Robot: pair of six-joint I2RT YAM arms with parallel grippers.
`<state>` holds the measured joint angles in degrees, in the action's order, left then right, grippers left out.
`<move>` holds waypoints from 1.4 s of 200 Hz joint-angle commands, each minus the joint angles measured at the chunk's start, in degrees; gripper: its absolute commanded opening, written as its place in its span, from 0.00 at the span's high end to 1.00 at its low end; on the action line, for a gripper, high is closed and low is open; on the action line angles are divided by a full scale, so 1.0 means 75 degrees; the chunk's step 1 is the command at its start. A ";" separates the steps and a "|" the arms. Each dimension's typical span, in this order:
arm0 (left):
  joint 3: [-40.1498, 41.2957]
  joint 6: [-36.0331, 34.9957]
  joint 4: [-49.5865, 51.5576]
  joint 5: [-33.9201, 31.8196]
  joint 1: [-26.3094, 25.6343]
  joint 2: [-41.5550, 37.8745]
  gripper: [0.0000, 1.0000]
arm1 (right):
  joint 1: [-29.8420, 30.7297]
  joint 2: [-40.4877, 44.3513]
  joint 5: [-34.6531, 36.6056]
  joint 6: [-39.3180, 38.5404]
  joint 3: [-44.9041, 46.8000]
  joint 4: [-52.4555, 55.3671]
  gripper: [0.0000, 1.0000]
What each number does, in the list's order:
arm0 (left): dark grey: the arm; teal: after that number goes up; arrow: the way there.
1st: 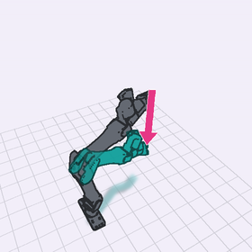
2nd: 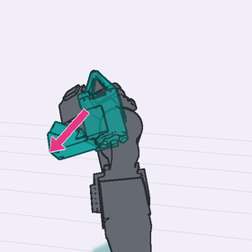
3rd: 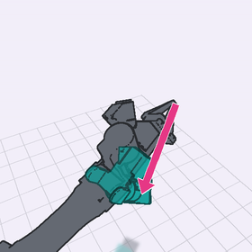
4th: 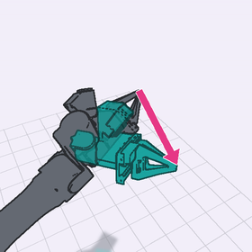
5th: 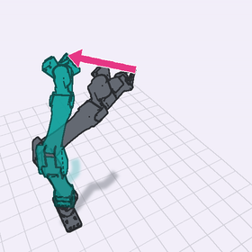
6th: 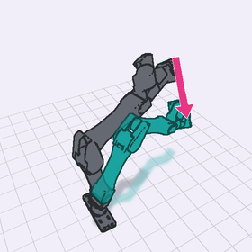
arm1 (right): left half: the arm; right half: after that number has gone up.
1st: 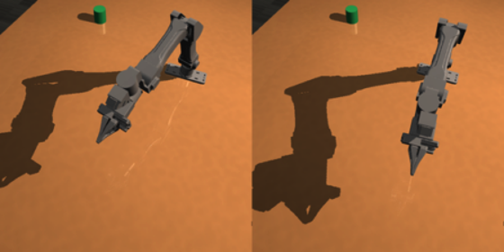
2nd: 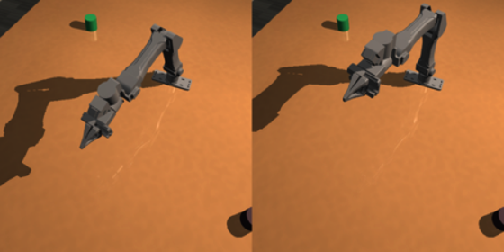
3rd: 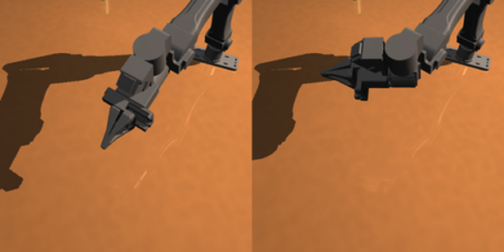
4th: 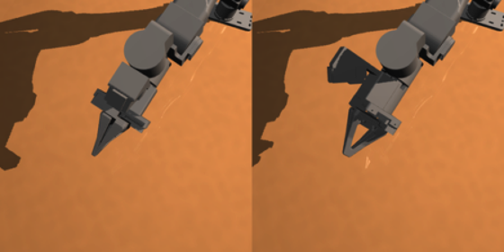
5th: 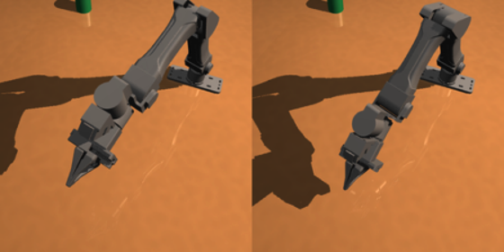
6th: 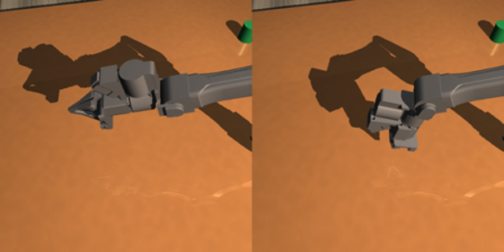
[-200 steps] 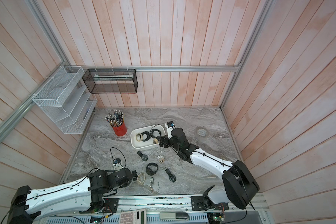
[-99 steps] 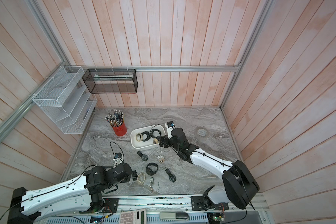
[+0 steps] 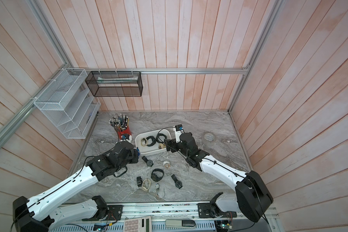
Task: Put the watch into the storage box
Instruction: Place the watch in the storage box.
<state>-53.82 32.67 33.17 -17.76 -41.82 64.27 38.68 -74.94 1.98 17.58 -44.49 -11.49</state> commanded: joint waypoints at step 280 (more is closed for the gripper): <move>0.0349 -0.1507 -0.3528 0.1830 0.1533 0.3637 0.88 | -0.0294 0.0113 0.0078 0.0083 0.0184 0.0272 0.11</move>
<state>-52.73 20.69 8.49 -5.78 -30.65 90.13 36.80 -73.60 2.92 17.85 -42.87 -9.80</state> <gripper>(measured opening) 0.191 0.890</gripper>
